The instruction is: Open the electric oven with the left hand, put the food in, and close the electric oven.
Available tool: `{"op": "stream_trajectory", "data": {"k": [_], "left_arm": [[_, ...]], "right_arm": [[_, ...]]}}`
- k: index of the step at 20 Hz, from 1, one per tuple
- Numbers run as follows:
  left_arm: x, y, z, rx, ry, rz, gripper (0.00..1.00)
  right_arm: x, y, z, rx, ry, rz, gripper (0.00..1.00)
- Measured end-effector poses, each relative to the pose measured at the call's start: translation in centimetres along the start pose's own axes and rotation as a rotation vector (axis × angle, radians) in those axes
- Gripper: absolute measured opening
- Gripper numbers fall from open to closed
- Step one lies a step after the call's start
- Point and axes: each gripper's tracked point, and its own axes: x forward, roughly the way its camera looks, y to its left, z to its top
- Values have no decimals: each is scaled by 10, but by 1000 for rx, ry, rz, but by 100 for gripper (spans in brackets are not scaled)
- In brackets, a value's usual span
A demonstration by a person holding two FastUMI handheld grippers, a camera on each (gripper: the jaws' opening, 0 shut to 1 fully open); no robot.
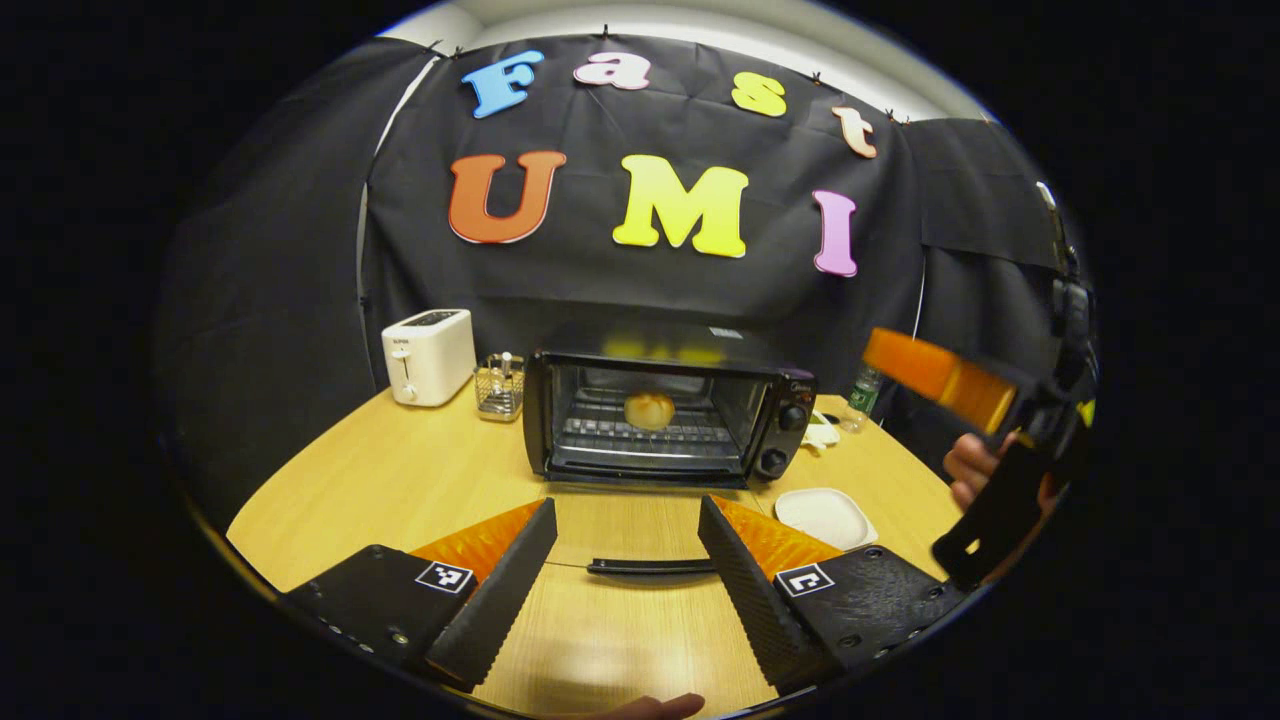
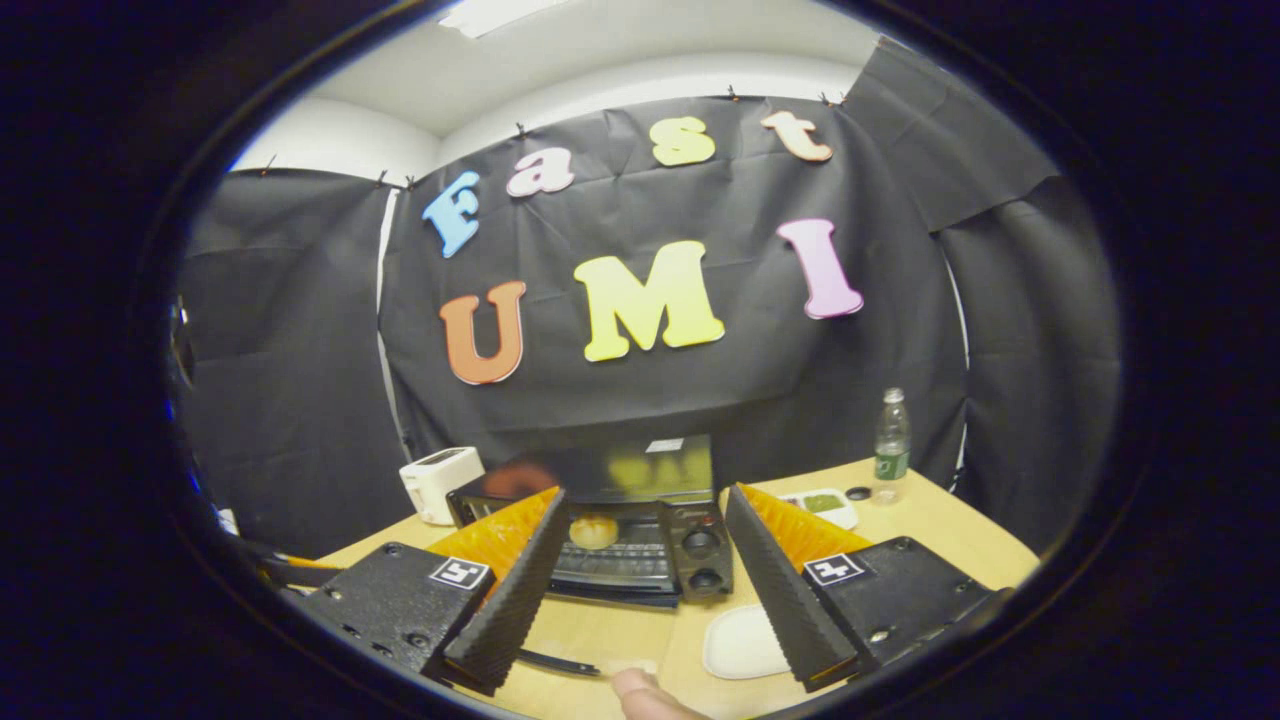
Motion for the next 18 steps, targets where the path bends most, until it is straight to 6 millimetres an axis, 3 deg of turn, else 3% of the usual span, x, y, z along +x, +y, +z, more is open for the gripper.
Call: {"op": "stream_trajectory", "data": {"k": [4, 8, 11, 18], "left_arm": [[25, -8, -48, 22, 131, 8, 94], [43, -18, -91, 48, 254, 22, 95], [53, -21, -114, 61, 329, 44, 94], [69, -30, -137, 41, 412, 40, 95]], "right_arm": [[-38, -33, 49, -29, -64, -50, 95], [-74, -58, 78, -74, -98, -102, 95], [-89, -77, 82, -95, -106, -133, 95], [-98, -101, 68, -91, -101, -148, 96]]}}
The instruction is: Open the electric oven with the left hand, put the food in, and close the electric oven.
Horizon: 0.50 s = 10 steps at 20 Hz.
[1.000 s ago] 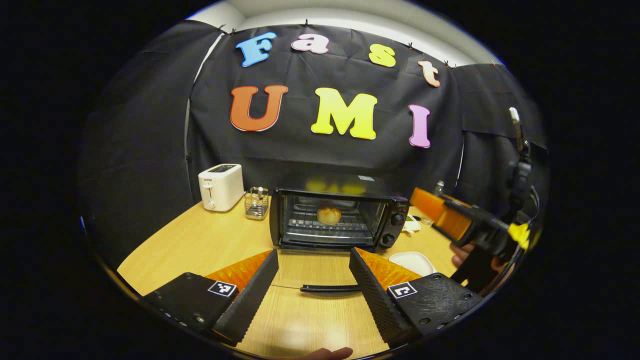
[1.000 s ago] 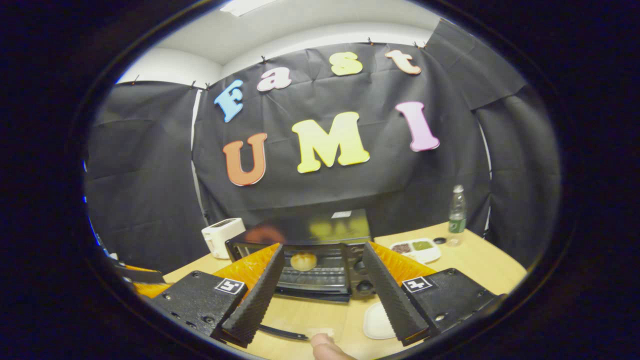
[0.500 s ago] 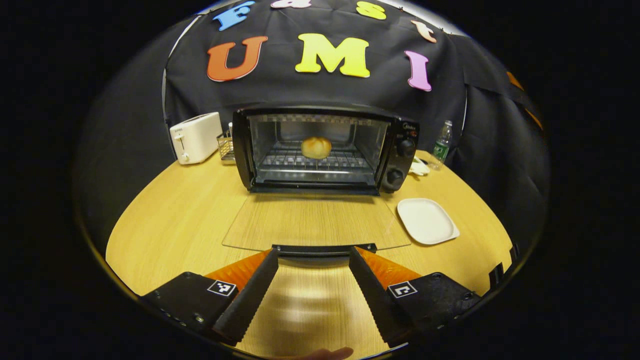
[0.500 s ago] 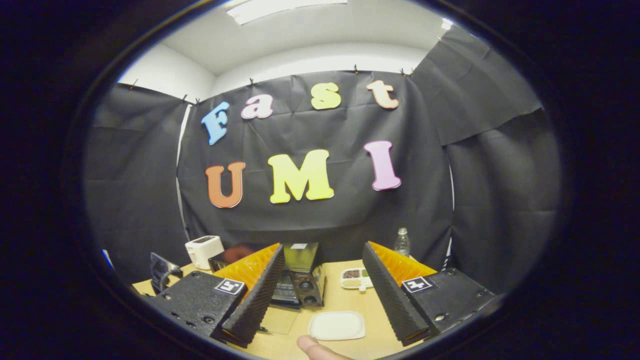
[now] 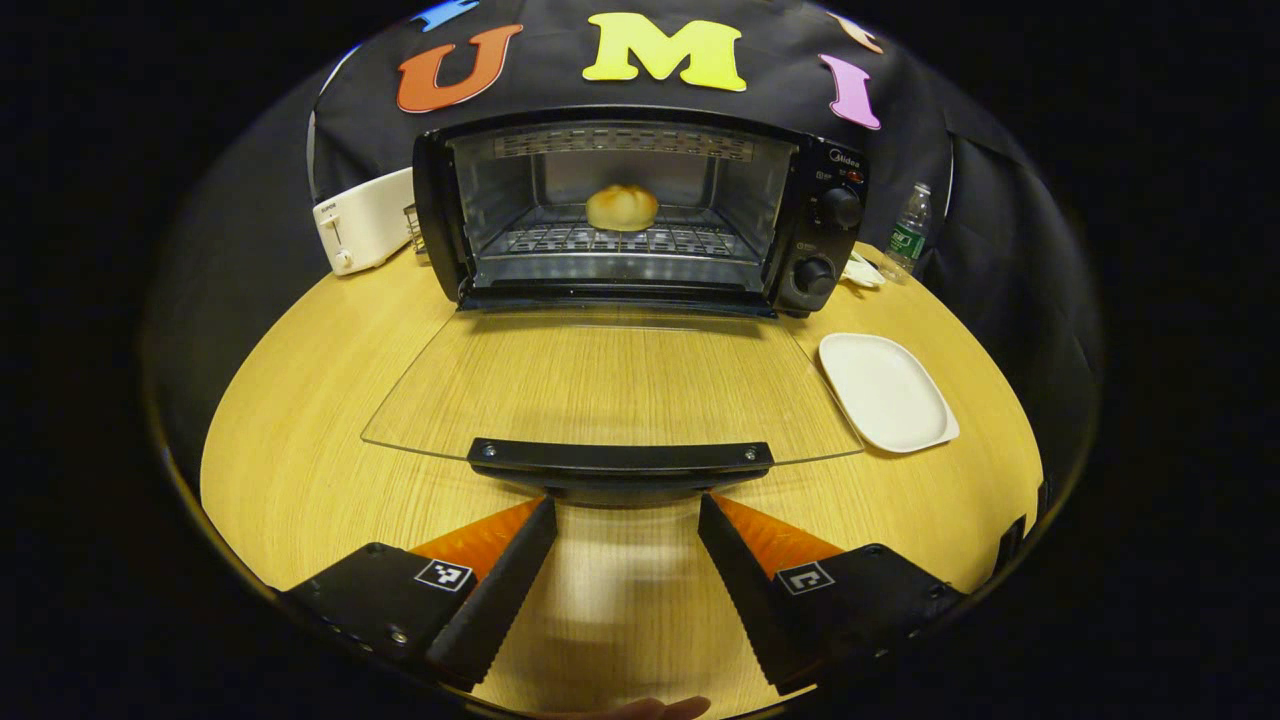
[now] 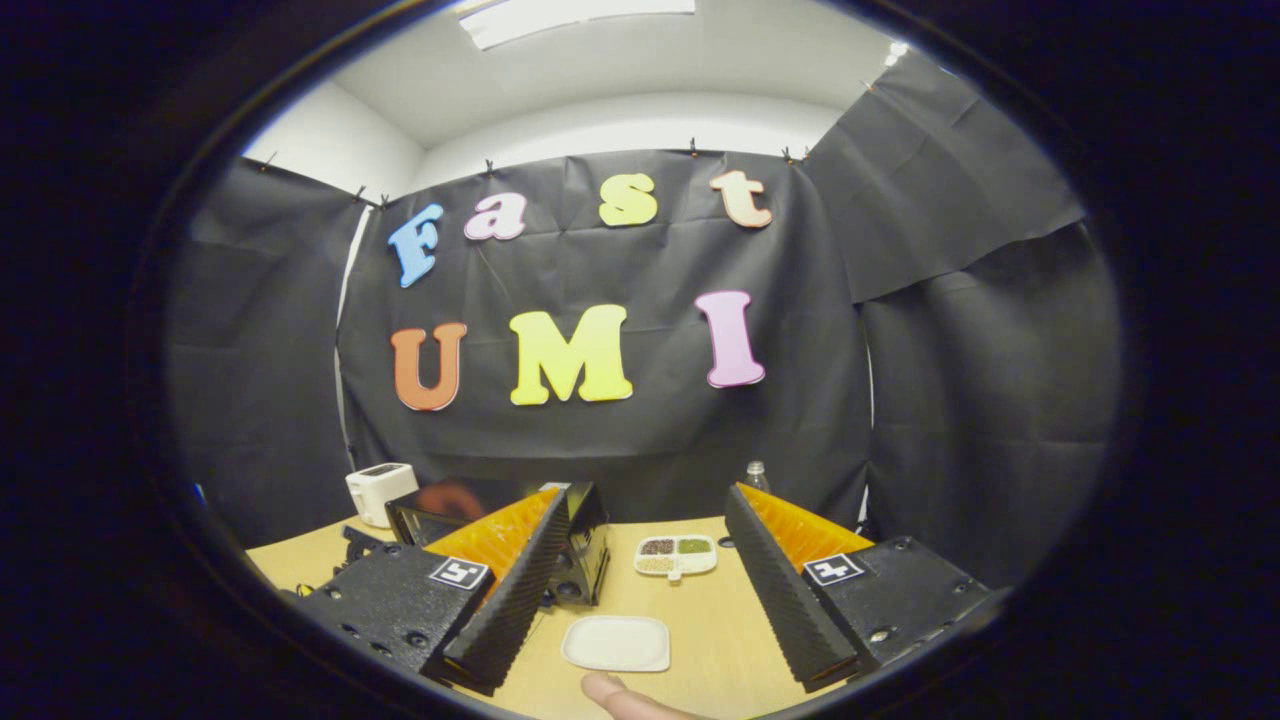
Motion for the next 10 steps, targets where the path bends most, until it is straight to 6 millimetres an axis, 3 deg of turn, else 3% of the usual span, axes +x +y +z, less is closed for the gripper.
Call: {"op": "stream_trajectory", "data": {"k": [10], "left_arm": [[-17, -3, 18, -10, -34, -15, 94]], "right_arm": [[5, 4, -15, 32, 27, 19, 96]]}}
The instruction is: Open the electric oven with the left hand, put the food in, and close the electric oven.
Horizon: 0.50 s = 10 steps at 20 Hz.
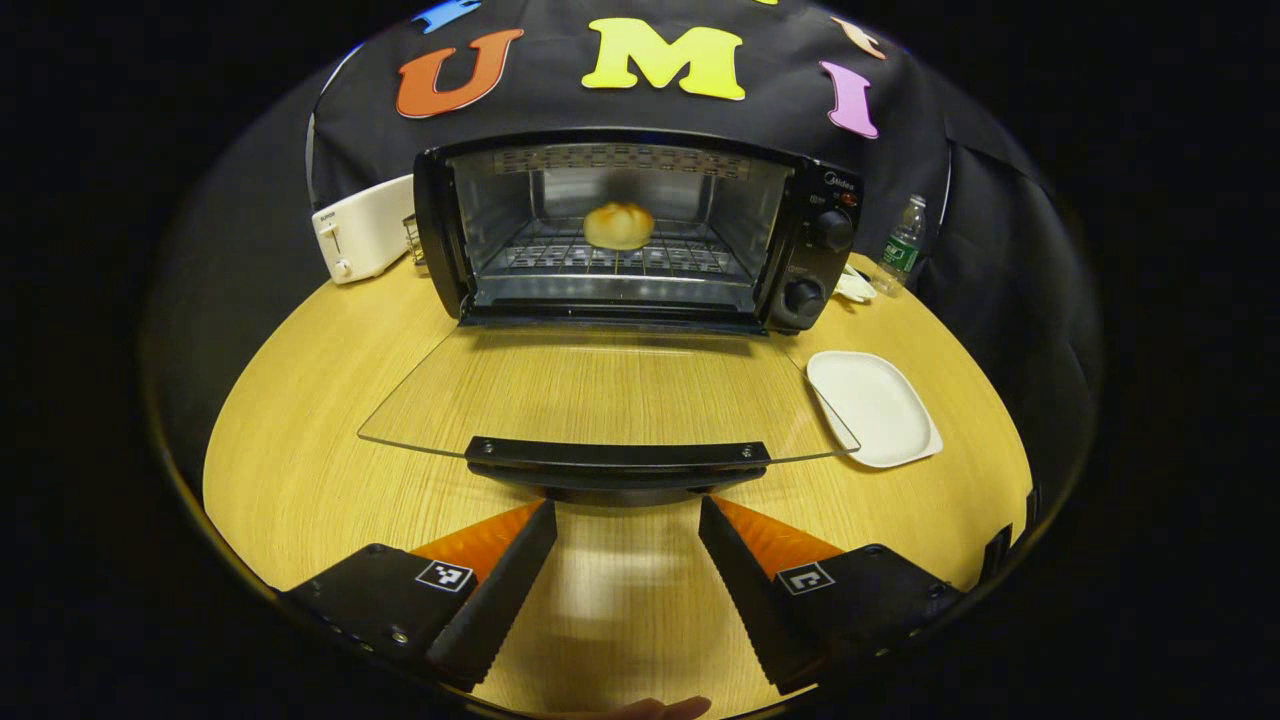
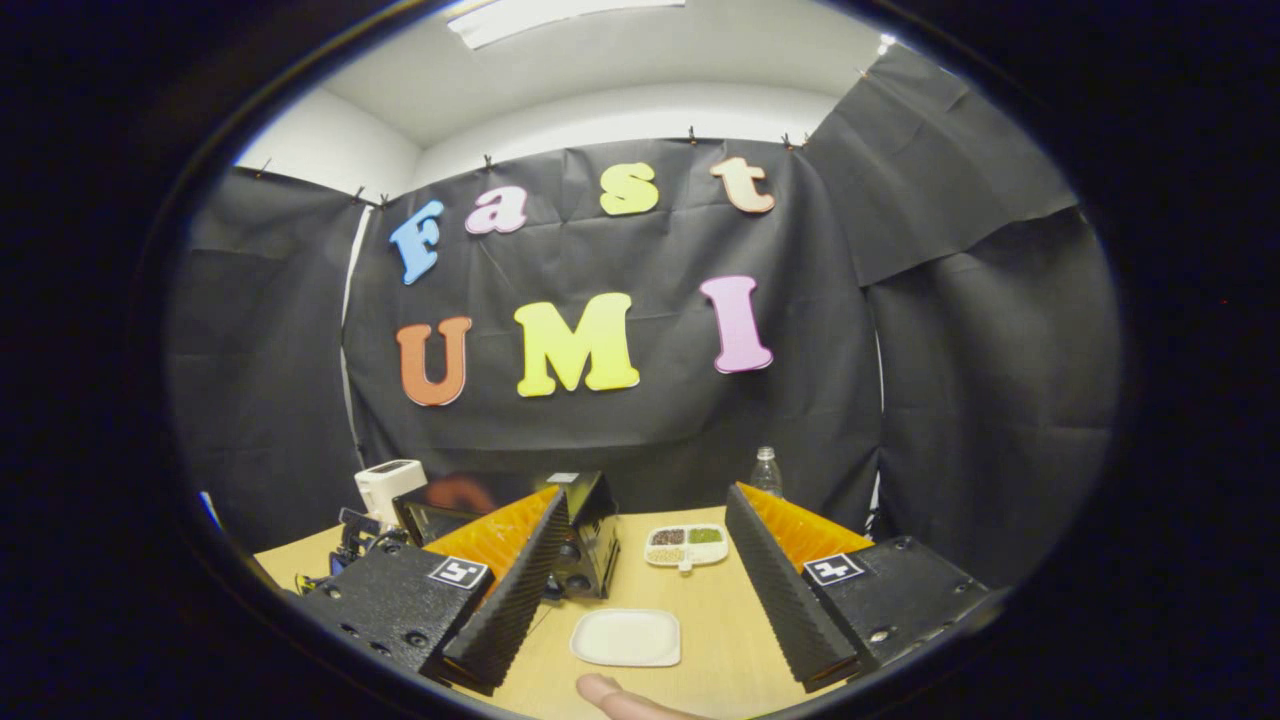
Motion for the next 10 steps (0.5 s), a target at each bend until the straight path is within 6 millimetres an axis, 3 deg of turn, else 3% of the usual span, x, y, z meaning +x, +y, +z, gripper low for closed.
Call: {"op": "stream_trajectory", "data": {"k": [10], "left_arm": [[-18, 6, 65, 68, -155, 38, 95]], "right_arm": [[-3, -6, -6, 0, 6, -19, 96]]}}
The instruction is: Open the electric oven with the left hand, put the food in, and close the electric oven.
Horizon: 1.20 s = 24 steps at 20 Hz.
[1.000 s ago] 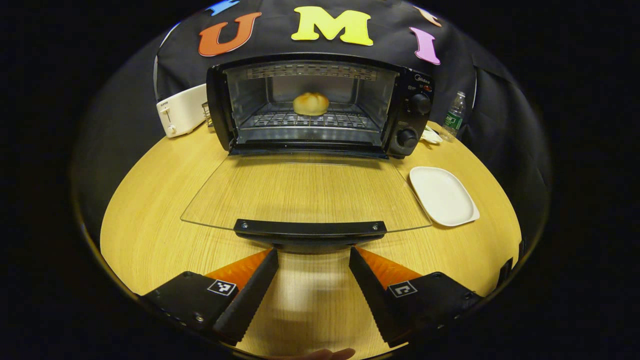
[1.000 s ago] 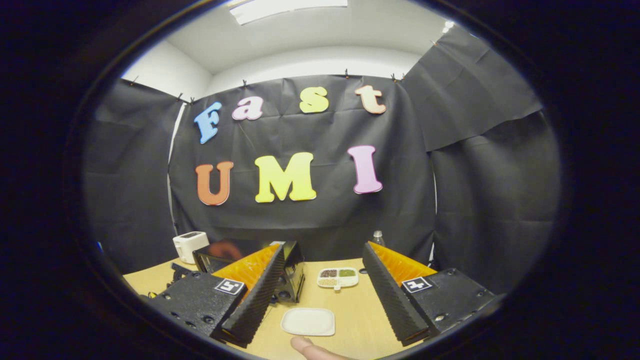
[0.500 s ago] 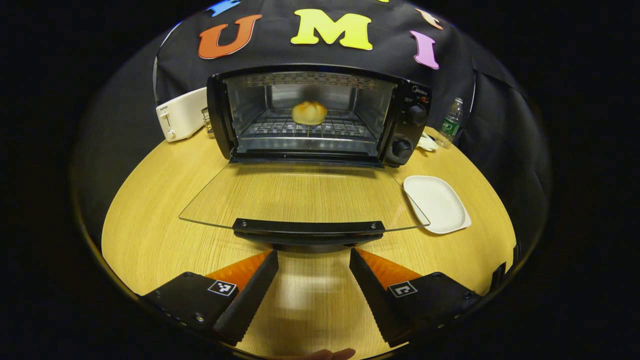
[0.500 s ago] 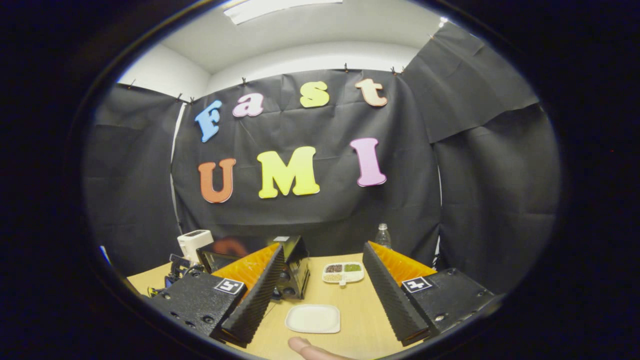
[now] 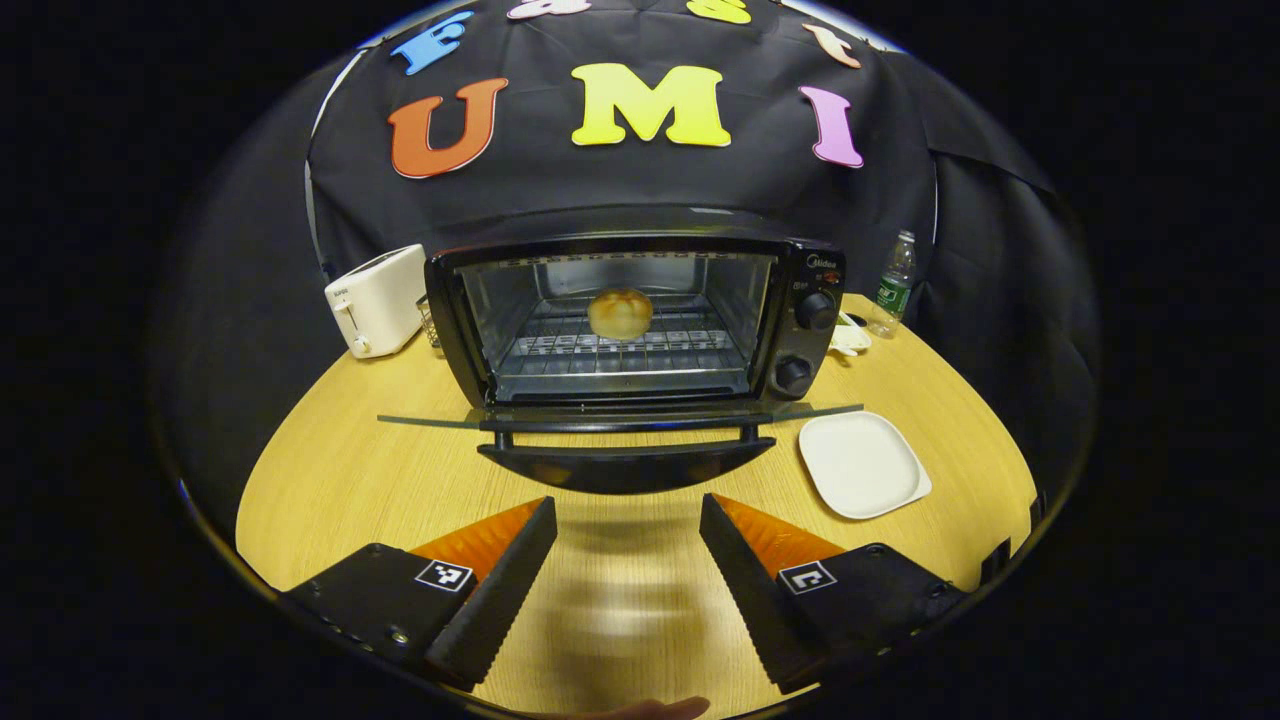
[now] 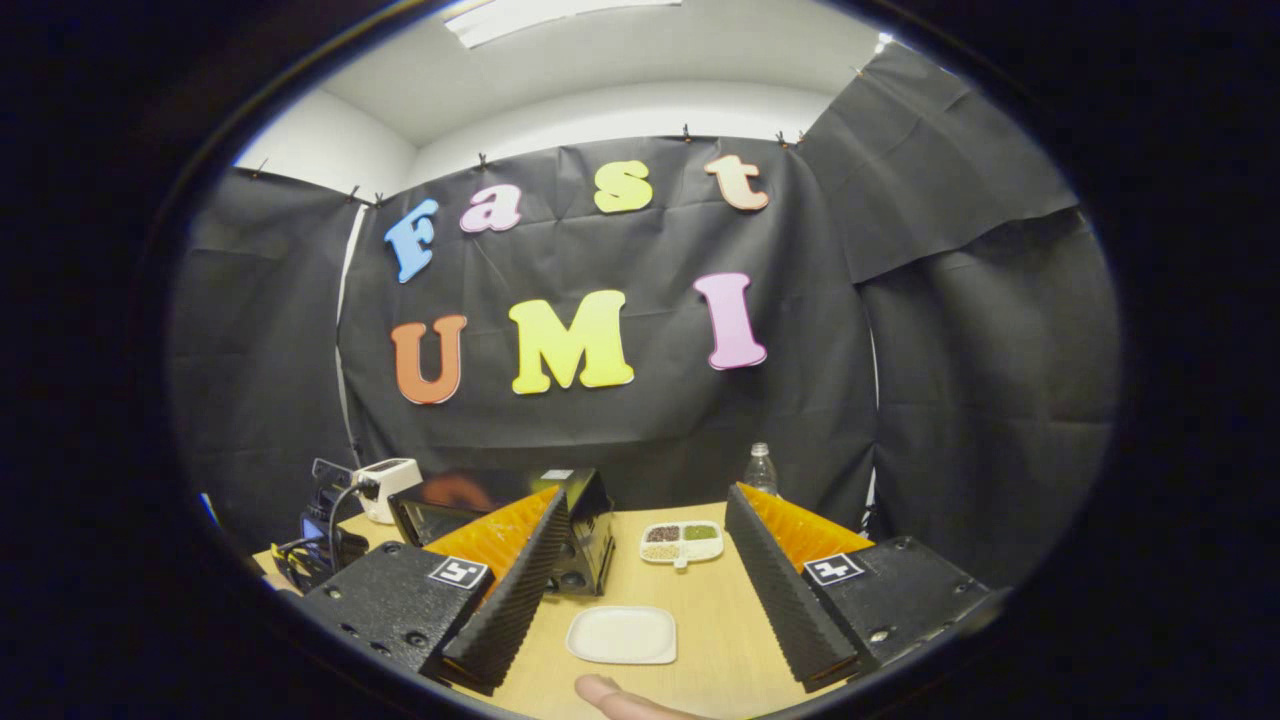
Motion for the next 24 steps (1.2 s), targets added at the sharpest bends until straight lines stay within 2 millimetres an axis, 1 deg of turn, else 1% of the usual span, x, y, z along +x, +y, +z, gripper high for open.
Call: {"op": "stream_trajectory", "data": {"k": [4, 7, 11, 12, 13, 14, 16, 18, 21, 24], "left_arm": [[13, 6, 27, -26, -53, -9, 95], [23, 10, 38, -47, -77, -20, 95], [30, 15, 64, -64, -174, -24, 96], [33, 23, 71, -64, -209, -1, 98], [36, 36, 78, -61, -238, 45, 98], [35, 44, 84, -54, -270, 68, 98], [25, 48, 93, -60, -315, 77, 95], [4, 46, 94, -80, -340, 54, 95], [-35, 46, 106, -90, -418, 41, 95], [-75, 45, 115, -88, -480, 41, 95]], "right_arm": [[-4, -8, -2, -7, -3, -23, 96], [-8, -12, -3, -11, 2, -39, 96], [-13, -14, -7, -5, 9, -46, 96], [-14, -14, -6, -4, 8, -48, 96], [-17, -13, -6, -4, 8, -48, 96], [-19, -12, -4, -1, 1, -47, 96], [-23, -10, -5, 3, 1, -48, 96], [-28, -5, -5, 11, -1, -43, 96], [-39, 3, -1, 11, -9, -28, 96], [-57, 13, 5, 7, -24, -15, 96]]}}
